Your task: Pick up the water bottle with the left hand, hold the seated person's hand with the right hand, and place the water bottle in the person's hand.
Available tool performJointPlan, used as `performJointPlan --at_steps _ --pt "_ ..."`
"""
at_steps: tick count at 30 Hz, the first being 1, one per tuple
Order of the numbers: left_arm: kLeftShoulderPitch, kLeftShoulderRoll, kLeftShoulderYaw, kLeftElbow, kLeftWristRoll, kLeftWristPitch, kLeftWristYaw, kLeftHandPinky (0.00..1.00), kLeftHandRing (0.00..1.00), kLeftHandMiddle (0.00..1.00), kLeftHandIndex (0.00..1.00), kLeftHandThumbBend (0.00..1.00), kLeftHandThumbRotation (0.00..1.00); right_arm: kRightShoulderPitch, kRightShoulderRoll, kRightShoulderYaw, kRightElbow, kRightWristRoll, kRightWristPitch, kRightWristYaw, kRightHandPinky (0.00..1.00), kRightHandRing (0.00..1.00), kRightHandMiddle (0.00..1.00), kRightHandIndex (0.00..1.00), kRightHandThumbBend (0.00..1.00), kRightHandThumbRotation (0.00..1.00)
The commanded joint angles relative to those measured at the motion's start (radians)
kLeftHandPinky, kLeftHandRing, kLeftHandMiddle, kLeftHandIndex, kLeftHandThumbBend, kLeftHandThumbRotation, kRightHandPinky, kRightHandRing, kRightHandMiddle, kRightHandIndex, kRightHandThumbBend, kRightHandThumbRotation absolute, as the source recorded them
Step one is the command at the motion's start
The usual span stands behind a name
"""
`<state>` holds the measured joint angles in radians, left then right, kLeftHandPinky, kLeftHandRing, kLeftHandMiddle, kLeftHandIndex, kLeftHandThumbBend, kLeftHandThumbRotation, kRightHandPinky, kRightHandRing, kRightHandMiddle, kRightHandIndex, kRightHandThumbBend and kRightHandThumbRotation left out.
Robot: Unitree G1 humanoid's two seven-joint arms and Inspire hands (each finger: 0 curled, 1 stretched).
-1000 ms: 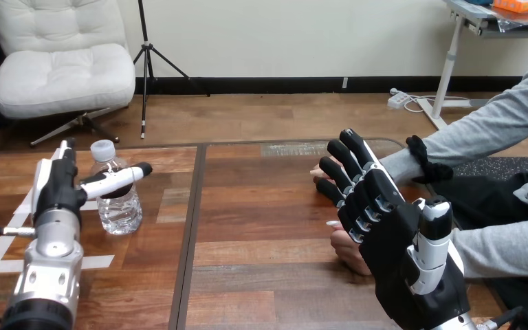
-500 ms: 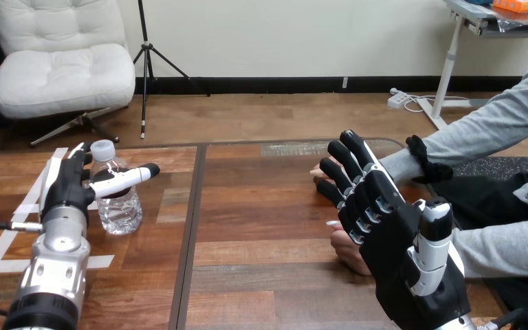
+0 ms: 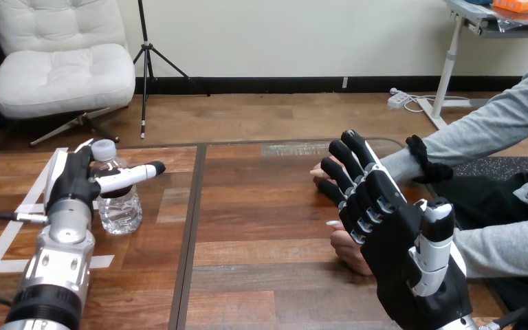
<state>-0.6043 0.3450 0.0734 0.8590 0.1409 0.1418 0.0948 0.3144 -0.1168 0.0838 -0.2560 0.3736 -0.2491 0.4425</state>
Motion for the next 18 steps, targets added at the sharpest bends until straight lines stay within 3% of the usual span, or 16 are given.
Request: performJointPlan --at_steps 1,11,18 --pt "-0.091 0.018 -0.028 -0.013 0.029 -0.001 0.0 0.83 0.9 0.93 0.91 0.93 0.25 -0.031 0.006 -0.003 -0.055 0.003 -0.014 -0.002 1.0 1.0 1.0 1.0 1.0 1.0" --pt "-0.094 0.019 -0.038 -0.006 0.039 -0.008 0.007 0.82 0.9 0.93 0.91 0.92 0.23 -0.029 0.01 -0.006 -0.054 0.008 -0.018 -0.001 1.0 1.0 1.0 1.0 1.0 1.0" --pt "-0.088 0.014 -0.035 -0.042 0.04 0.029 0.01 0.81 0.9 0.93 0.91 0.91 0.19 -0.03 0.009 -0.008 -0.053 0.008 -0.017 0.0 1.0 1.0 1.0 1.0 1.0 1.0"
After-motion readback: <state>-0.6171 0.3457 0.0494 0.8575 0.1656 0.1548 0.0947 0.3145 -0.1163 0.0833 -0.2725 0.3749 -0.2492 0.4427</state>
